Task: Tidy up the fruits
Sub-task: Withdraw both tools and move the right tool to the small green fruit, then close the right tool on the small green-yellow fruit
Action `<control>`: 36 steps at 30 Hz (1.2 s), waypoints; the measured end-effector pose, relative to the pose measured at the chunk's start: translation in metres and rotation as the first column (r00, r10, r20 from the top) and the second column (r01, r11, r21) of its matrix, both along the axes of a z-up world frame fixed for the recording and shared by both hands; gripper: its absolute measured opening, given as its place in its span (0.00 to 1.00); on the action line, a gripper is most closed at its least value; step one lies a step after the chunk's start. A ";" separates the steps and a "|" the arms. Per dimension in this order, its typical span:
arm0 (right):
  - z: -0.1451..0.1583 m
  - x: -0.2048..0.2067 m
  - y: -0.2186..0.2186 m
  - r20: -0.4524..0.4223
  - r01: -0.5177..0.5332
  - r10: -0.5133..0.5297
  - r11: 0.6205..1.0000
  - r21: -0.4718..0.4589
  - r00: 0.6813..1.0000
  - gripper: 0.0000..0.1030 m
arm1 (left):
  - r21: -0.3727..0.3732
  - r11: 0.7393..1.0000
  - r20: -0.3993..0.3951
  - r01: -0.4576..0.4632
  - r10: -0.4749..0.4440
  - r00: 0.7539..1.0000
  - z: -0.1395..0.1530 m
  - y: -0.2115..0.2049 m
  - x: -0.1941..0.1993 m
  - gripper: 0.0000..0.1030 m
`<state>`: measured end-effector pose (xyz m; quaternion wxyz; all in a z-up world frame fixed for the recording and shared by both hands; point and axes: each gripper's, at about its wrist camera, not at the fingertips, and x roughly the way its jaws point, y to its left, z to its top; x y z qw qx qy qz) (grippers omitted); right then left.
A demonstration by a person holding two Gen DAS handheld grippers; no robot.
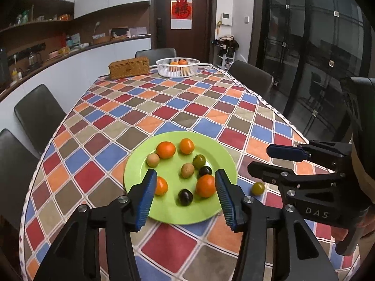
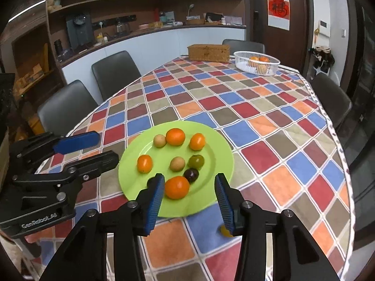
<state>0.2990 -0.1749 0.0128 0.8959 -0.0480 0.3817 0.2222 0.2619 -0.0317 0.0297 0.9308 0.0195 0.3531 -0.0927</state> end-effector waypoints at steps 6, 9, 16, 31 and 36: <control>0.000 -0.012 -0.019 0.006 0.029 -0.029 1.000 0.001 1.000 0.44 | -0.003 0.999 0.008 -0.035 0.035 0.999 0.002 -0.011 -0.019 0.63; -0.003 -0.018 -0.027 0.009 0.041 -0.041 0.999 -0.009 0.999 0.44 | 0.007 0.999 -0.002 -0.049 0.049 0.999 -0.001 -0.017 -0.024 0.66; -0.025 -0.023 -0.043 -0.017 0.048 -0.049 0.998 -0.049 0.999 0.47 | 0.010 0.998 -0.073 -0.065 0.066 0.995 -0.027 -0.035 -0.025 0.69; -0.076 -0.008 -0.052 -0.103 0.030 -0.039 0.995 -0.093 0.994 0.47 | 0.082 0.988 -0.152 -0.127 0.139 0.979 -0.068 -0.048 -0.007 0.78; -0.087 0.002 -0.044 -0.128 0.012 -0.025 0.995 -0.102 0.992 0.47 | 0.086 0.985 -0.172 -0.148 0.161 0.972 -0.076 -0.044 0.002 0.78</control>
